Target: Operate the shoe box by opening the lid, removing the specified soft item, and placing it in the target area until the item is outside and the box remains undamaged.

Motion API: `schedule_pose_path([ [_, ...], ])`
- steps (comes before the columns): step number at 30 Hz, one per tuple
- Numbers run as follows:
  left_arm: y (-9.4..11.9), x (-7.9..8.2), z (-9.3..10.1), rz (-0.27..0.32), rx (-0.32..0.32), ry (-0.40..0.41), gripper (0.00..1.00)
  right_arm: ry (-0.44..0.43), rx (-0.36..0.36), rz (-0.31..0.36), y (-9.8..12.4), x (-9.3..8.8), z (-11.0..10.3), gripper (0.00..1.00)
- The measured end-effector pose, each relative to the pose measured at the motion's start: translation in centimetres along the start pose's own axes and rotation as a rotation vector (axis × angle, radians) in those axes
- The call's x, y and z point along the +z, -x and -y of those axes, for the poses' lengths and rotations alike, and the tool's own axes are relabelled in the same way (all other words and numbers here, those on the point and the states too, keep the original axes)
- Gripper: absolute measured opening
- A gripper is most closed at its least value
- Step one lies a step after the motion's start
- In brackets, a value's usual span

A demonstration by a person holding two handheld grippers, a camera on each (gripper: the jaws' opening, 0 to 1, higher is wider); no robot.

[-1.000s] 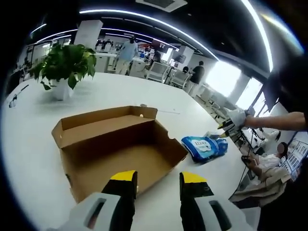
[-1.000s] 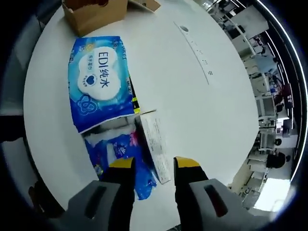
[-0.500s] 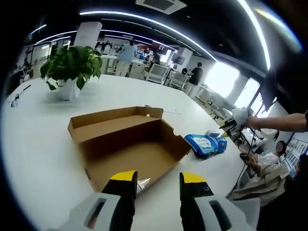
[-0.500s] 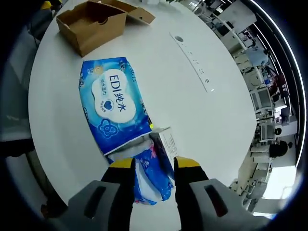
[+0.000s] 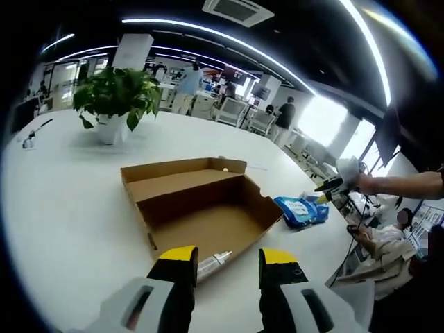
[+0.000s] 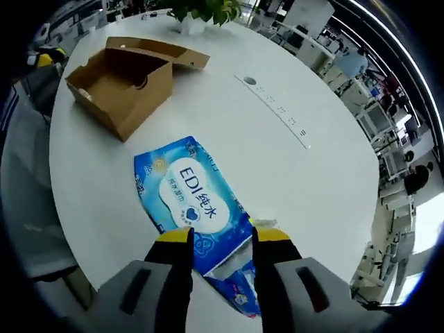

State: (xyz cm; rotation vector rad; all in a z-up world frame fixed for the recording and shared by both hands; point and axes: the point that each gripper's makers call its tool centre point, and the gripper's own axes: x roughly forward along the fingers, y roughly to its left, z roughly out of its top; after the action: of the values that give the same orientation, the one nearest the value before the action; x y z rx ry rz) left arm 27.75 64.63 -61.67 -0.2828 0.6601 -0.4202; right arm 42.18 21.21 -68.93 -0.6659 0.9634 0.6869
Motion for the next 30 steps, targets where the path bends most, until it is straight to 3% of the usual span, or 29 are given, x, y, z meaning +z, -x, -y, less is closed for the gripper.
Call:
schedule_pose_path([
  [9, 2.1, -0.5, -1.9, 0.015, 0.033, 0.021, 0.35, -0.112, 0.045, 0.126, -0.4, 4.3, -2.9, 0.31],
  [17, 2.5, -0.7, -2.8, 0.018, 0.036, 0.031, 0.35, -0.136, 0.117, 0.237, -0.7, 8.8, -7.7, 0.34],
  [22, 2.3, -0.9, -3.1, 0.008, 0.036, 0.031, 0.35, -0.081, 0.155, 0.258, -1.0, 10.3, -10.4, 0.36],
  [30, 1.3, -1.1, -3.4, -0.024, 0.020, 0.003, 0.35, -0.134, 0.217, 0.338, -0.6, 12.4, -13.0, 0.40],
])
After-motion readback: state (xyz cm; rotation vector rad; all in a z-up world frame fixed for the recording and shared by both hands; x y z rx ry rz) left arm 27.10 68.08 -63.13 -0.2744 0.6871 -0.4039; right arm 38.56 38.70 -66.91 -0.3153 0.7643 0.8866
